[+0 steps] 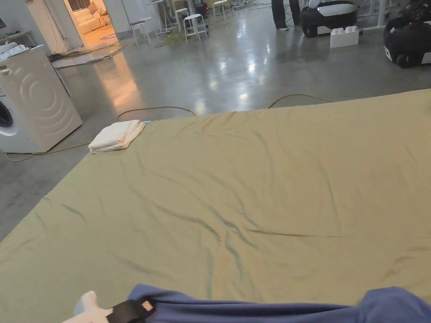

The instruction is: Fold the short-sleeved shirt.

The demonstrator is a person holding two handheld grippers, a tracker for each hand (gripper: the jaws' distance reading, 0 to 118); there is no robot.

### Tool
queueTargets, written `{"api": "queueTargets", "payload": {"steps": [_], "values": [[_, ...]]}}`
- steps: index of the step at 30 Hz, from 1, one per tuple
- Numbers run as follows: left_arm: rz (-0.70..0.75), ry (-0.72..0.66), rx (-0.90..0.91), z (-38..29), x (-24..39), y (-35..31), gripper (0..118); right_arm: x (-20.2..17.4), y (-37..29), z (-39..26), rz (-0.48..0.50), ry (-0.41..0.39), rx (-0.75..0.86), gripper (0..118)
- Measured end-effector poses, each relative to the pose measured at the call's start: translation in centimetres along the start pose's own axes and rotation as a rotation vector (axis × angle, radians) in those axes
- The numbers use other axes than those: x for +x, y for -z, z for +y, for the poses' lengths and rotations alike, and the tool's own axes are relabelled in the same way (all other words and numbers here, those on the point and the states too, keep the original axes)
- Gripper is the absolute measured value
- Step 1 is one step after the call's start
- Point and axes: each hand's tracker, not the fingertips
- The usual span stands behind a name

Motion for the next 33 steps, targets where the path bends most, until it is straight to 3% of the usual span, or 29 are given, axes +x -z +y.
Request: {"api": "queueTargets", "payload": {"steps": [2, 7, 11, 16, 17, 18, 20, 21, 22, 24, 27, 28, 29, 30, 31, 33], "values": [[0.043, 0.109, 0.014, 0.8, 1.9, -1.4, 7, 0.4, 0.0, -0.3, 0.014, 0.028, -0.002, 0], [-0.031, 0.294, -0.029, -3.0, 11.7, -1.3, 7, 1.5, 0.3, -0.8, 0.031, 0.099, 0.000, 0], [-0.137, 0.359, -0.148, -9.9, 18.0, 4.3, 7, 1.4, -0.6, -0.8, 0.027, 0.099, 0.016, 0], [-0.104, 0.399, -0.315, -16.5, 21.2, 12.3, 8, 2.5, -2.6, -1.5, 0.001, 0.116, 0.018, 0], [-0.062, 0.415, -0.315, -17.1, 21.4, 13.3, 13, 2.7, -2.9, -1.7, -0.007, 0.120, 0.017, 0], [-0.027, 0.418, -0.308, -17.5, 21.4, 14.0, 32, 2.9, -3.2, -1.9, -0.019, 0.120, 0.015, 0], [-0.076, 0.387, -0.305, -17.1, 21.3, 13.5, 85, 3.4, -3.6, -2.2, -0.046, 0.121, 0.011, 0], [-0.141, 0.347, -0.278, -16.6, 21.1, 12.2, 103, 3.7, -3.8, -2.4, -0.051, 0.125, 0.009, 0], [-0.210, 0.320, -0.246, -15.8, 21.1, 10.9, 104, 4.0, -3.8, -2.5, -0.054, 0.137, 0.009, 0], [-0.280, 0.299, -0.179, -14.5, 20.8, 8.6, 104, 4.6, -3.7, -2.7, -0.045, 0.177, 0.010, 0], [-0.222, 0.263, -0.131, -13.9, 19.6, 7.5, 97, 5.0, -3.2, -2.8, -0.037, 0.201, 0.012, 0], [-0.234, 0.263, -0.151, -14.1, 19.1, 8.0, 84, 4.9, -3.2, -2.7, -0.034, 0.201, 0.011, 0], [-0.250, 0.244, -0.202, -14.7, 18.7, 8.8, 61, 4.8, -3.1, -2.7, -0.034, 0.198, 0.011, 0], [-0.245, 0.214, -0.243, -15.3, 18.4, 9.9, 18, 4.7, -3.1, -2.7, -0.033, 0.194, 0.010, 0], [-0.239, 0.186, -0.275, -16.2, 18.1, 11.0, 10, 4.7, -3.2, -2.7, -0.026, 0.190, 0.008, 0], [-0.224, 0.174, -0.324, -18.1, 17.9, 13.3, 10, 4.5, -3.3, -2.7, -0.019, 0.181, 0.003, 0]]}}
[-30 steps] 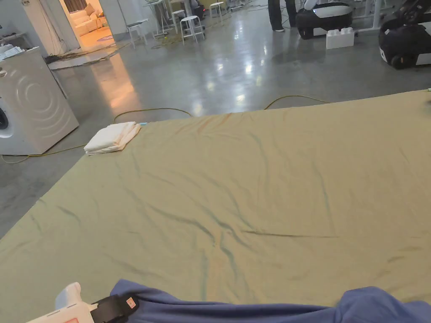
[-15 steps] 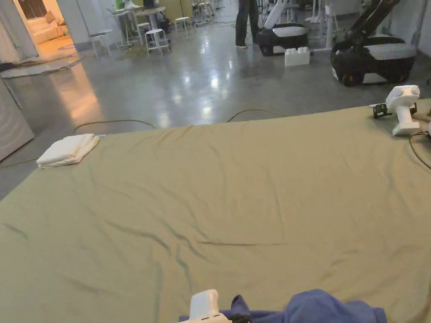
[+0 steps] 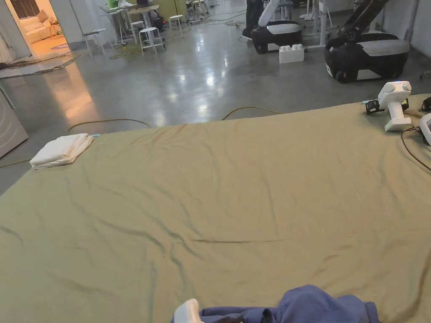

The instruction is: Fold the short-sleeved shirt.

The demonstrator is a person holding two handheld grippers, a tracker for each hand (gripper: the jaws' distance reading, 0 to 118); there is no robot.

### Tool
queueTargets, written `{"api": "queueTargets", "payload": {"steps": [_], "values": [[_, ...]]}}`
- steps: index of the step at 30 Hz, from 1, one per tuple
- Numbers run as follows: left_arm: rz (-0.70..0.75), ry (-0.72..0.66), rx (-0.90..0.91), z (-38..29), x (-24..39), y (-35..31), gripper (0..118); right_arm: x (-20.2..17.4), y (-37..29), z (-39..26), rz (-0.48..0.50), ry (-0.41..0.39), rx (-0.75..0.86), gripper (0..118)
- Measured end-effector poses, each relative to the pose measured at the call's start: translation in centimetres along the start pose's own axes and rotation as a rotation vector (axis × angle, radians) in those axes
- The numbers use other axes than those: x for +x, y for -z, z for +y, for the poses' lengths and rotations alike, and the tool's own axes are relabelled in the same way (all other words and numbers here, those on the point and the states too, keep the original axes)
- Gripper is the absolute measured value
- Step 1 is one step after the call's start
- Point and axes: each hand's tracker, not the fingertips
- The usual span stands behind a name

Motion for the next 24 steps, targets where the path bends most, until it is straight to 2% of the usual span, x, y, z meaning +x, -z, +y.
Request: {"api": "queueTargets", "payload": {"steps": [2, 4, 5, 8, 9, 12, 13, 16, 18, 21, 24], "values": [[-0.012, 0.022, -0.110, -1.0, -0.1, 3.1, 10, -0.1, -0.2, -0.1, -0.007, -0.017, -0.004, 0], [0.106, 0.095, -0.180, -2.1, 0.2, 5.5, 8, 0.0, -0.1, -0.2, -0.011, -0.020, -0.010, 0], [0.073, 0.087, -0.132, -2.3, 0.2, 5.4, 2, 0.1, 0.0, -0.2, -0.012, -0.020, -0.015, 0], [0.012, 0.033, -0.091, -0.7, 0.7, 3.2, 3, -0.1, 0.0, -0.3, -0.022, -0.029, -0.024, 0], [-0.012, 0.032, -0.042, -0.4, 0.5, 1.4, 20, 0.1, 0.2, -0.3, -0.020, -0.029, -0.023, 0], [-0.080, 0.026, 0.054, 1.7, -0.8, -4.5, 106, 0.3, 0.7, -0.2, -0.004, -0.021, -0.034, 0], [-0.082, 0.017, 0.096, 2.2, -1.8, -6.7, 113, 0.4, 0.9, -0.2, 0.000, -0.019, -0.036, 0], [-0.041, -0.059, 0.184, 3.6, -6.0, -10.9, 113, 0.6, 1.3, -0.5, 0.011, -0.011, -0.048, 0], [0.013, -0.156, 0.175, 3.9, -9.3, -11.8, 113, 0.6, 1.4, -0.7, 0.024, 0.003, -0.061, 0], [-0.044, -0.278, 0.125, 3.2, -13.1, -10.2, 112, 0.5, 1.3, -1.0, 0.029, 0.008, -0.075, 0], [-0.063, -0.272, 0.102, 2.1, -13.5, -7.4, 111, 0.2, 0.9, -0.9, 0.023, -0.009, -0.078, 0]]}}
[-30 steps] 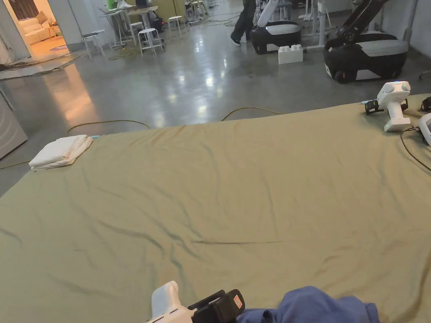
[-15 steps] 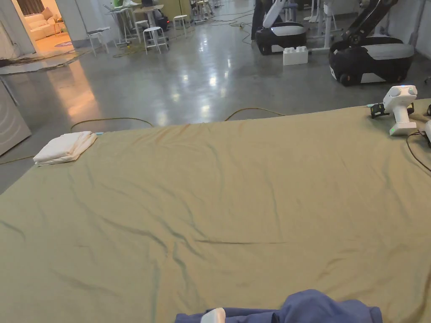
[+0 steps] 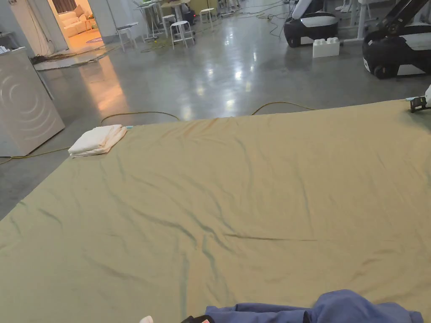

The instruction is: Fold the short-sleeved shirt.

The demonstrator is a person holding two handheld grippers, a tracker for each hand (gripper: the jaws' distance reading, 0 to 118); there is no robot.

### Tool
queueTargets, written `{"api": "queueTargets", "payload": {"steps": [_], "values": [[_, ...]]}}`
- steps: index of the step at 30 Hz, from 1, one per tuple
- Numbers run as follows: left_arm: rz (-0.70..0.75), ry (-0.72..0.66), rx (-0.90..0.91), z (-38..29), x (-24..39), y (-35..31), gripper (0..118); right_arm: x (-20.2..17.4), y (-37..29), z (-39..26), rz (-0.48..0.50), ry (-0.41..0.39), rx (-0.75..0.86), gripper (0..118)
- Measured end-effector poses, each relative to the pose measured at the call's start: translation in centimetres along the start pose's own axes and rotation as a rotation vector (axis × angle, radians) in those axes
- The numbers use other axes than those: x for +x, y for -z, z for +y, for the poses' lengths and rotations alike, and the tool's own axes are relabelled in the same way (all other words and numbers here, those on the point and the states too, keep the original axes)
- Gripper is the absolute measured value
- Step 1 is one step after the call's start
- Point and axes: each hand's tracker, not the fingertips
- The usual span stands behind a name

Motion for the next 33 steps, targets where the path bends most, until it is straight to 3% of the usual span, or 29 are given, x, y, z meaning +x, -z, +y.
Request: {"api": "queueTargets", "payload": {"steps": [4, 5, 7, 8, 9, 11, 15, 18, 25, 29, 33], "values": [[-0.076, 0.091, -0.039, -0.2, 2.0, 1.2, 108, 0.0, -0.4, 0.2, -0.011, -0.012, 0.004, 0], [-0.078, 0.107, -0.062, -0.3, 2.4, 1.5, 101, 0.1, -0.3, 0.3, -0.009, -0.009, 0.004, 0], [0.015, 0.168, -0.055, -0.3, 2.9, 2.2, 97, 0.1, -0.2, 0.2, -0.005, 0.000, 0.000, 0], [0.032, 0.158, -0.045, -0.1, 2.7, 2.3, 73, 0.1, -0.2, 0.2, -0.007, 0.000, 0.000, 0], [0.055, 0.106, -0.021, -0.1, 2.2, 2.2, 14, 0.0, -0.2, 0.1, -0.009, 0.000, 0.000, 0], [-0.015, 0.020, -0.028, 0.1, 1.3, 2.2, 12, 0.0, -0.3, -0.1, -0.006, 0.000, 0.000, 0], [0.008, 0.081, 0.000, -0.5, 2.2, 1.0, 12, 0.0, -0.3, -0.4, -0.007, -0.015, -0.019, 0], [-0.037, 0.024, 0.032, 0.6, 2.2, -1.9, 12, 0.2, -0.3, -0.4, -0.011, -0.027, -0.026, 0], [0.290, 0.388, 0.222, 3.0, 8.7, -10.1, 12, 0.6, -0.4, -0.2, -0.003, -0.040, -0.009, 0], [0.129, 0.423, 0.142, -0.6, 14.3, -6.7, 12, -0.7, 0.4, 0.0, 0.008, -0.001, -0.008, 0], [0.129, 0.576, 0.004, -5.8, 18.8, 1.0, 12, -1.1, -0.6, -0.3, -0.011, -0.008, 0.004, 0]]}}
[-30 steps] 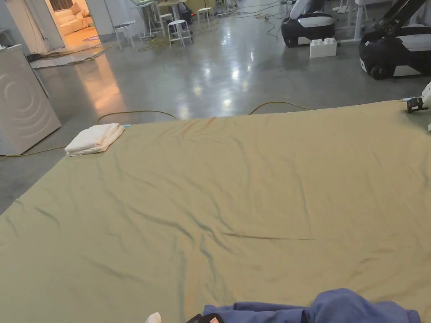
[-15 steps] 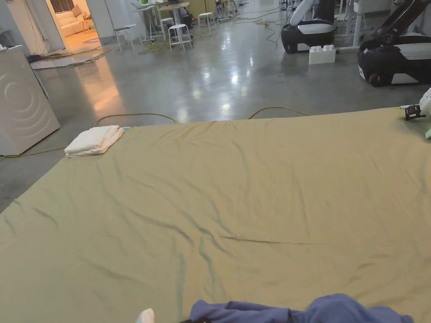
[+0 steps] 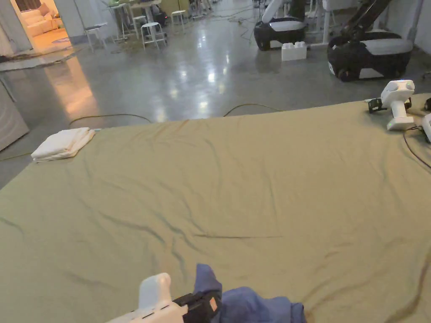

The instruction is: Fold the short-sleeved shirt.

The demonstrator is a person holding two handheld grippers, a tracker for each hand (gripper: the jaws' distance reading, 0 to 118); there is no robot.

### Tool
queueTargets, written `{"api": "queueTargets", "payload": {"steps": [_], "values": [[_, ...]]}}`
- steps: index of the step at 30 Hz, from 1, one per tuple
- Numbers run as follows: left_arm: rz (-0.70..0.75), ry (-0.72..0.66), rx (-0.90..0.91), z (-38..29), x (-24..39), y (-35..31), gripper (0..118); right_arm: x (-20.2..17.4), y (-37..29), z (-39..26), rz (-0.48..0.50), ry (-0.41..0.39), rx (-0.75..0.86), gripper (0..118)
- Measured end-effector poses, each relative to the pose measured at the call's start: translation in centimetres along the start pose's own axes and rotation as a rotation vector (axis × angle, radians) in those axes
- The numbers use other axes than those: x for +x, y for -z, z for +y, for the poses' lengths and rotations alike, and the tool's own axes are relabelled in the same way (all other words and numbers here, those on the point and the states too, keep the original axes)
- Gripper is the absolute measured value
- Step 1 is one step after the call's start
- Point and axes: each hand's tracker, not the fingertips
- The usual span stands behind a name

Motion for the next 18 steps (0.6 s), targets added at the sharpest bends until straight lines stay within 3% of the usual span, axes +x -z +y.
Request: {"api": "queueTargets", "payload": {"steps": [5, 6, 9, 10, 12, 15, 16, 18], "values": [[0.001, 0.042, -0.146, -2.6, 3.7, 7.9, 16, 0.8, -1.1, -0.4, -0.032, 0.008, 0.002, 0], [-0.035, 0.006, -0.149, -2.7, 3.6, 8.1, 31, 1.0, -1.2, -0.6, -0.042, 0.014, 0.000, 0], [-0.224, -0.140, -0.033, -1.7, 3.2, 5.6, 95, 1.7, -1.8, -0.8, -0.058, 0.039, -0.005, 0], [-0.263, -0.157, 0.006, -1.2, 2.9, 4.8, 101, 2.0, -1.8, -0.9, -0.055, 0.059, -0.007, 0], [-0.228, -0.173, 0.065, -0.2, 1.9, 3.2, 101, 2.5, -1.5, -1.0, -0.045, 0.096, -0.008, 0], [-0.182, -0.218, 0.063, -1.0, 0.2, 3.8, 94, 2.8, -1.4, -1.2, -0.052, 0.108, -0.009, 0], [-0.190, -0.228, 0.027, -1.6, -0.2, 4.8, 76, 3.0, -1.3, -1.3, -0.051, 0.110, -0.009, 0], [-0.195, -0.252, -0.055, -3.1, -0.4, 6.9, 0, 3.5, -1.3, -1.6, -0.039, 0.114, -0.016, 0]]}}
